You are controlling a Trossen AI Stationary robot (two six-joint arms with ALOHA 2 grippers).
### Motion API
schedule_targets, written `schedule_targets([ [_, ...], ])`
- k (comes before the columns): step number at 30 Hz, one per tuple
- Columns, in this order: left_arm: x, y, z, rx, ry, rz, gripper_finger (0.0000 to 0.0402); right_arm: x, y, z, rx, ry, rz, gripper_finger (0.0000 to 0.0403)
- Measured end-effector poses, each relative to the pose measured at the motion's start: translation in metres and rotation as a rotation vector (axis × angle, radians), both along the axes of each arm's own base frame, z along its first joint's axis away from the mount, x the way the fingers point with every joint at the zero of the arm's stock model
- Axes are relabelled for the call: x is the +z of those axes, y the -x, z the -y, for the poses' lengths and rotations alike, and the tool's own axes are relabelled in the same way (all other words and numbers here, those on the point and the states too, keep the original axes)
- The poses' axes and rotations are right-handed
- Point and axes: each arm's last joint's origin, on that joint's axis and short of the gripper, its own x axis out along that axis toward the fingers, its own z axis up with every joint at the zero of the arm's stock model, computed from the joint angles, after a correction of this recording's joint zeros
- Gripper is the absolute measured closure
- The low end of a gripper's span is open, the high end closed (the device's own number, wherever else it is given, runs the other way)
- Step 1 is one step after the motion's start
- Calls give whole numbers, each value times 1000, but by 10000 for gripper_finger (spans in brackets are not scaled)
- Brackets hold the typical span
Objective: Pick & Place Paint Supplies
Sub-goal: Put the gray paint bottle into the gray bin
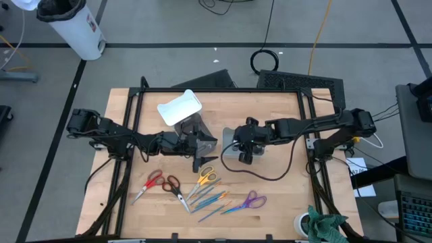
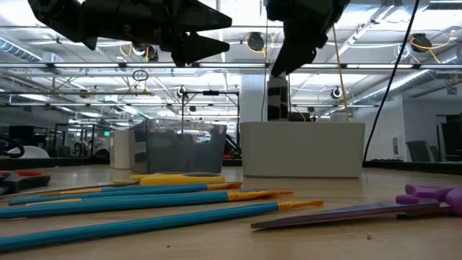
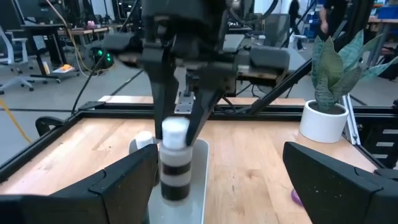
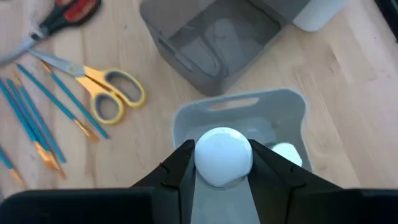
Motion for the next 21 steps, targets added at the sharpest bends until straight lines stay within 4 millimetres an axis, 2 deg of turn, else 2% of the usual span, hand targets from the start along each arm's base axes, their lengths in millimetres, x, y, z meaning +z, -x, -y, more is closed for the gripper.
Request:
schedule_targets([
  [9, 0, 0, 0, 0, -2, -5, 48, -31, 4, 6, -23, -6, -16, 298],
  [21, 0, 0, 0, 0, -2, -5, 48, -61, 9, 6, -38, -22, 17, 298],
])
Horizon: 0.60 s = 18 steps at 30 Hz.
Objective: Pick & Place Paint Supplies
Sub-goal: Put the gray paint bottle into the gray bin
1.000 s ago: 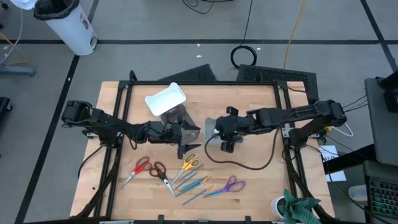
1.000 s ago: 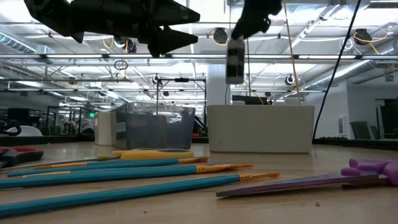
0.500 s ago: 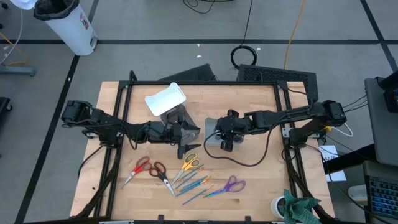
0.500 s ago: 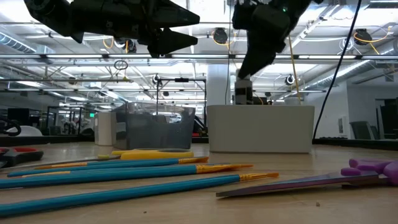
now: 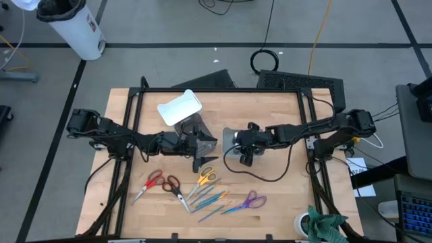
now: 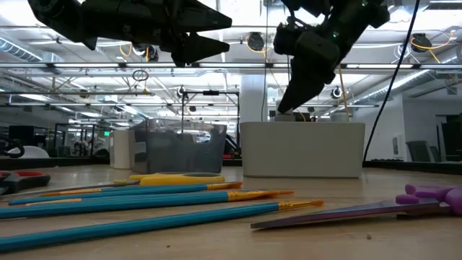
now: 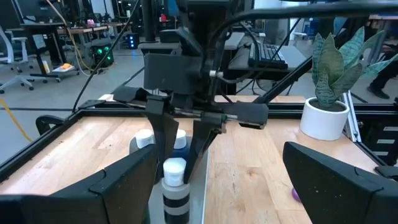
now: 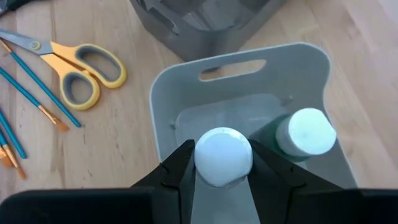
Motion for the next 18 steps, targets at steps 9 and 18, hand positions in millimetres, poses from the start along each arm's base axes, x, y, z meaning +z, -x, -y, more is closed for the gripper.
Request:
schedule_targets([
  [9, 0, 0, 0, 0, 0, 0, 48, -13, 5, 0, 0, 0, -16, 272],
  [18, 0, 0, 0, 0, 0, 0, 48, -12, 3, -1, 28, -29, 20, 259],
])
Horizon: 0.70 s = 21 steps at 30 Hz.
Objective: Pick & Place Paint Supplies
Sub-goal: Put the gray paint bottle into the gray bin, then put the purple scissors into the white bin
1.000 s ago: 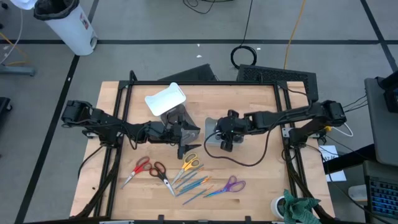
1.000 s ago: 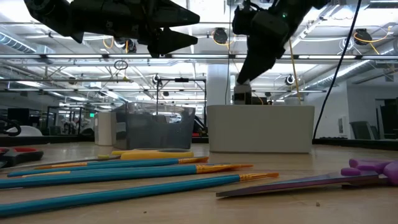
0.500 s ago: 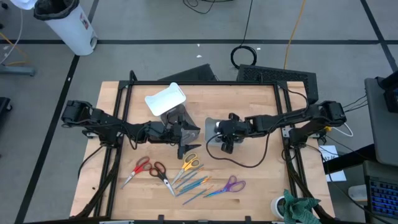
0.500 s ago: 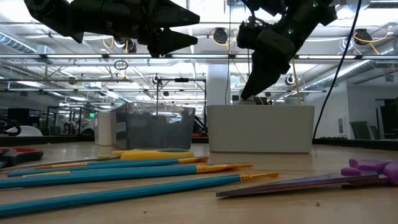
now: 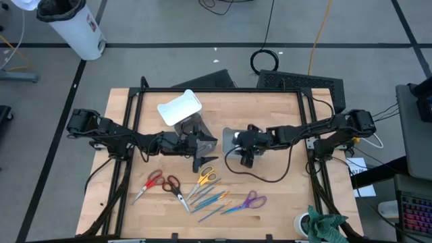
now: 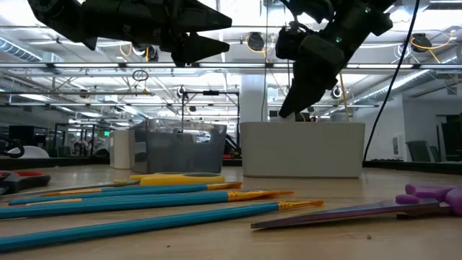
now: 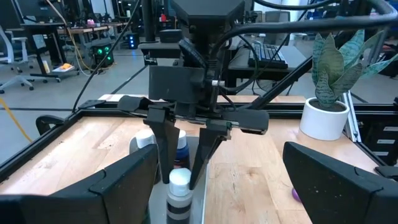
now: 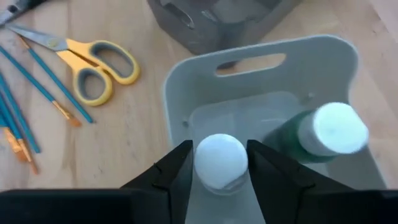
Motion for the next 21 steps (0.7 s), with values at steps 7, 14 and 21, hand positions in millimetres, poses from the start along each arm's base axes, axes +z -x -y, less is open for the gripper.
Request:
schedule_targets([
  [7, 0, 0, 0, 0, 0, 0, 48, 5, 2, 0, 9, -5, 22, 242],
  [14, 0, 0, 0, 0, 0, 1, 48, 37, 14, 0, 29, 9, 142, 213],
  [21, 0, 0, 0, 1, 5, 1, 48, 66, 29, -14, 105, 19, 283, 205],
])
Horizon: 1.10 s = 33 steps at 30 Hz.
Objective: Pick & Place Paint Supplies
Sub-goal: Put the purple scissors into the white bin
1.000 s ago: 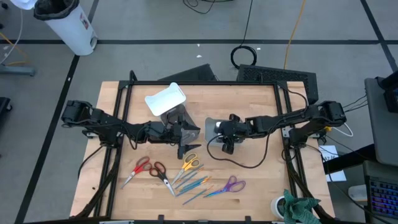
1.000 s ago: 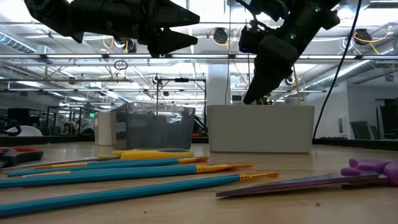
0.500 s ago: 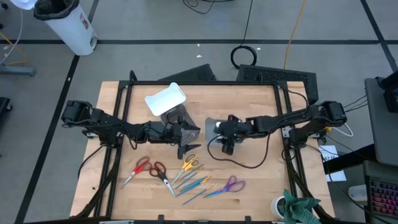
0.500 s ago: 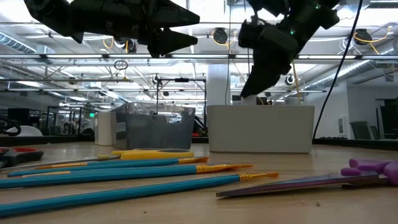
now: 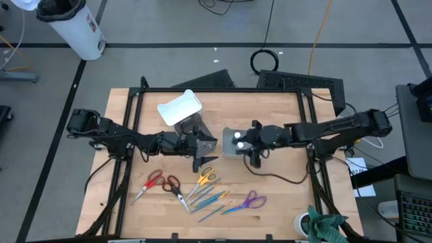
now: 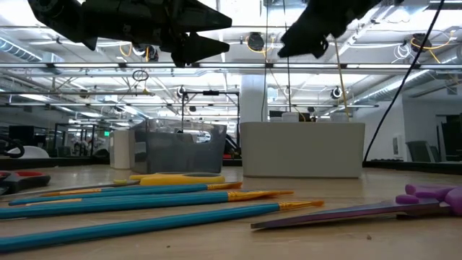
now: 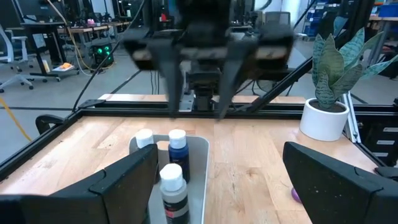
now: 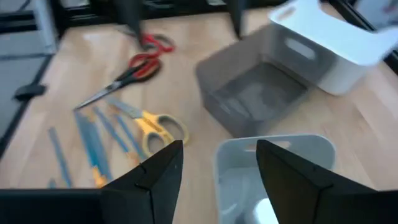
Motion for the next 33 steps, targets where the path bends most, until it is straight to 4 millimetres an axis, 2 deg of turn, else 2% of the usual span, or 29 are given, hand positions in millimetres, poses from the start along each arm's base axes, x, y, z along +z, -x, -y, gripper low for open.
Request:
schedule_targets([
  [9, 0, 0, 0, 0, 0, 0, 48, 9, 9, -40, 174, 21, 61, 209],
  [17, 0, 0, 0, 0, 0, 0, 48, 2, 12, -73, 266, -26, 44, 213],
  [23, 0, 0, 0, 0, 0, 0, 48, -16, 17, -96, 298, -87, -27, 212],
  [28, 0, 0, 0, 0, 0, 0, 48, -43, 26, -114, 349, -84, -116, 215],
  [33, 0, 0, 0, 0, 0, 0, 48, -76, 43, -137, 466, -41, -163, 218],
])
